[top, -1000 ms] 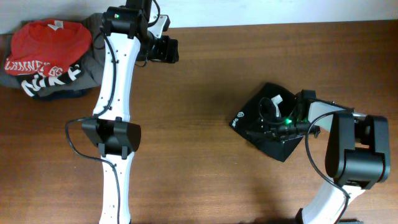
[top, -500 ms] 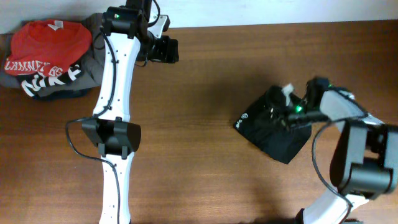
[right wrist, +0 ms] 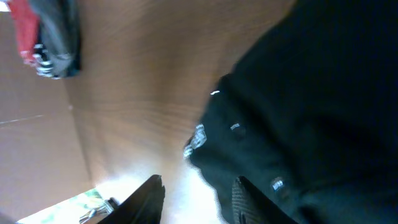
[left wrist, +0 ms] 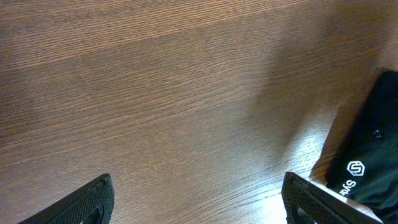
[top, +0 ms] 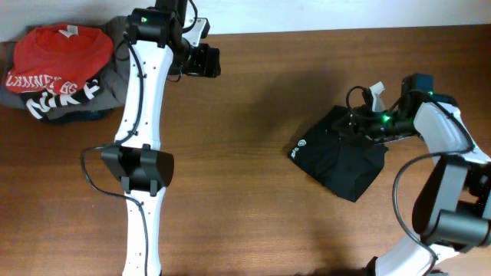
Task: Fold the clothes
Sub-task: 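Press the folded bundle flat and lift the right gripper away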
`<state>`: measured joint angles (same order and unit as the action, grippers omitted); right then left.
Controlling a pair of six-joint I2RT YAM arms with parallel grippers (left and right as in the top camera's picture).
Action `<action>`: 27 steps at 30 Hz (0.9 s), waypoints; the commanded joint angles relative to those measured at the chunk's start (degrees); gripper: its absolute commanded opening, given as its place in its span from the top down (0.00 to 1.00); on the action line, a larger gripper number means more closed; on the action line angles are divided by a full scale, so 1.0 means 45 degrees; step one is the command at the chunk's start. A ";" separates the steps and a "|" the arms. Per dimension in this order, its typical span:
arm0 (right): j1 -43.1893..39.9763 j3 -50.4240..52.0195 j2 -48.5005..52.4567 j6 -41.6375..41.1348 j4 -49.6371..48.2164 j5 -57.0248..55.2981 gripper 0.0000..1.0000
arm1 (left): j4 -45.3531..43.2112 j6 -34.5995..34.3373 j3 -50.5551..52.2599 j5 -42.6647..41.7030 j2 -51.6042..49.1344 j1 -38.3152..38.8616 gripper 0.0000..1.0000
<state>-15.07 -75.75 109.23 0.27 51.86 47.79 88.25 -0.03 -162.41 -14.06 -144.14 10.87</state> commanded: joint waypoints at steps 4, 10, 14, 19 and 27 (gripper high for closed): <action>-0.0015 0.0000 0.2166 0.0787 -0.0947 0.0869 0.50 | 0.0024 0.0204 0.0083 0.0087 -0.0049 0.0049 0.14; -0.0015 -0.0005 0.3866 0.0976 -0.1685 0.1253 0.52 | 0.0102 0.0204 0.0083 0.0087 -0.0049 0.0049 0.14; -0.0019 -0.0204 0.3648 0.0991 -0.1525 0.1282 0.57 | 0.0083 0.0204 0.0083 0.0083 -0.0049 0.0049 0.14; -0.0092 -0.1632 0.2603 0.1224 0.0092 0.0869 0.58 | 0.0063 0.0204 0.0083 0.0078 -0.0049 0.0049 0.14; -0.0180 -0.5221 0.0612 0.0287 0.4265 -0.2905 0.27 | -0.0180 0.1948 0.0131 -0.1617 -0.0058 0.0058 0.14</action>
<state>-15.57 -93.47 117.89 3.79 67.79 44.49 88.14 2.66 -162.41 -15.86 -144.11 10.87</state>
